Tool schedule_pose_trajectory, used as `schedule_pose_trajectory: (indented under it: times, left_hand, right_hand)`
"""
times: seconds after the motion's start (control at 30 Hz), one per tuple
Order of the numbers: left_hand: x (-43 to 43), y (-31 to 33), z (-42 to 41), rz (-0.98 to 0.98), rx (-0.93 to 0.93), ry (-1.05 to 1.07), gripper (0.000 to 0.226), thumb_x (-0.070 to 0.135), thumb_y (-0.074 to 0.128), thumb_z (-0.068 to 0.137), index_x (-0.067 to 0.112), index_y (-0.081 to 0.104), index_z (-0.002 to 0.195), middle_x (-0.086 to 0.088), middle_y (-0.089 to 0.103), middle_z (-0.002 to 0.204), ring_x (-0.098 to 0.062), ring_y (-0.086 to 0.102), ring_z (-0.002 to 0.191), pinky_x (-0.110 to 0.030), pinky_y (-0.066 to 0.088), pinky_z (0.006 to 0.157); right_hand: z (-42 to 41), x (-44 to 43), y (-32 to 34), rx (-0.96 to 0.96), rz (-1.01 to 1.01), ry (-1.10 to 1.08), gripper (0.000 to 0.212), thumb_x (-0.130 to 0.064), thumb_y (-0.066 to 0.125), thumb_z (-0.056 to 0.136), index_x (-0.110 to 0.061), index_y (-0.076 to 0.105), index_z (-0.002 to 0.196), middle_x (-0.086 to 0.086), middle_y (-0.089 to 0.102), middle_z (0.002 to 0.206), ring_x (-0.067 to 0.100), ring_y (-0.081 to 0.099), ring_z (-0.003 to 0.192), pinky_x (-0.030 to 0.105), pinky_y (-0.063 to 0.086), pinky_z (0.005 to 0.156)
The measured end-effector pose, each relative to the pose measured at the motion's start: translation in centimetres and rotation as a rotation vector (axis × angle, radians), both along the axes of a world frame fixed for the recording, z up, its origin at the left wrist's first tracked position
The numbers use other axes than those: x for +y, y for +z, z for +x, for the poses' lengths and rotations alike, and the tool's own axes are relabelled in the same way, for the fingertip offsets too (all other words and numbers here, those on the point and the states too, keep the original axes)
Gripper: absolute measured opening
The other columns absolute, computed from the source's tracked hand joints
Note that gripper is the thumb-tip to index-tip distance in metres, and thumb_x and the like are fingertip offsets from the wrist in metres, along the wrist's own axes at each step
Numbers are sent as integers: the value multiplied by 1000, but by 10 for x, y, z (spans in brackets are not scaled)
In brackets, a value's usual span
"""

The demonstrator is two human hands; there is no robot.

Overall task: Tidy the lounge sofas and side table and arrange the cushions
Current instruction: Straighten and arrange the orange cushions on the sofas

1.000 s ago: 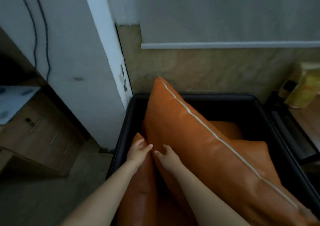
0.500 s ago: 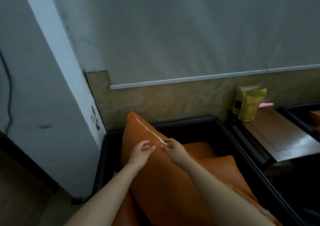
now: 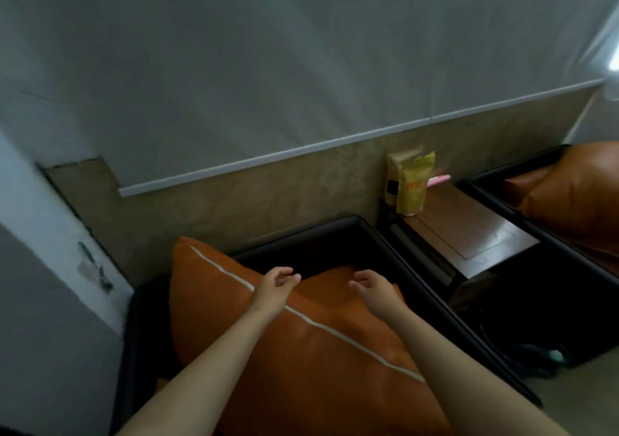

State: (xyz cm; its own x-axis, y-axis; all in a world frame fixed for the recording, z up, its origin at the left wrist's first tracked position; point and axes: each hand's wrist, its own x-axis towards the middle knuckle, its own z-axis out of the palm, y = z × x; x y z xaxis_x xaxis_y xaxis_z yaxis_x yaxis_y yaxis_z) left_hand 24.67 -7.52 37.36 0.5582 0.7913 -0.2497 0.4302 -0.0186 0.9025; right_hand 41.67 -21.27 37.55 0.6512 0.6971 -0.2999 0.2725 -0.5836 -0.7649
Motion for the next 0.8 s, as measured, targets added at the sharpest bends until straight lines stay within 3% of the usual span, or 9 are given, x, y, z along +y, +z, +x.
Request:
schedule_pose_trajectory:
  times: [0.13,0.27,0.4,0.63,0.8]
  left_hand:
    - [-15,-21,51,-34,42,-84,31,30,60,95,17,58,123,-1,59,119,-15,53,114,-25,42,88]
    - [-22,-46,97,-113,75,-38,34,24,62,94,10,57,124,-5,59,115,-15,55,104,-21,42,77]
    - [-27,-75,141,-203,97,36,34,27,63,93,11,58,122,-11,62,119,-21,59,103,-28,42,81]
    - [-28,-124,201,-255,164,35,39,28,65,91,10,57,125,-12,61,123,-25,60,109,-29,46,86]
    - [-18,-175,214,-194,370,-14,53,42,67,87,13,54,130,-8,58,129,-24,55,119,-31,43,99]
  right_hand:
    - [39,-14,-26,36,-14,-45,42,-34,55,97,-17,49,135,7,55,131,22,56,113,27,43,82]
    - [78,-33,-53,78,-78,-60,45,-36,59,95,-20,48,136,6,55,132,23,55,115,30,47,89]
    - [123,-43,-75,122,-152,-65,49,-35,58,96,-18,44,140,7,52,137,27,53,119,37,46,96]
    - [161,-32,-121,222,-187,-71,48,-32,59,95,-17,46,138,7,55,133,24,54,118,33,44,94]
    - [169,-21,-158,277,-188,-61,55,-31,67,90,-16,45,139,7,51,139,23,49,126,29,41,94]
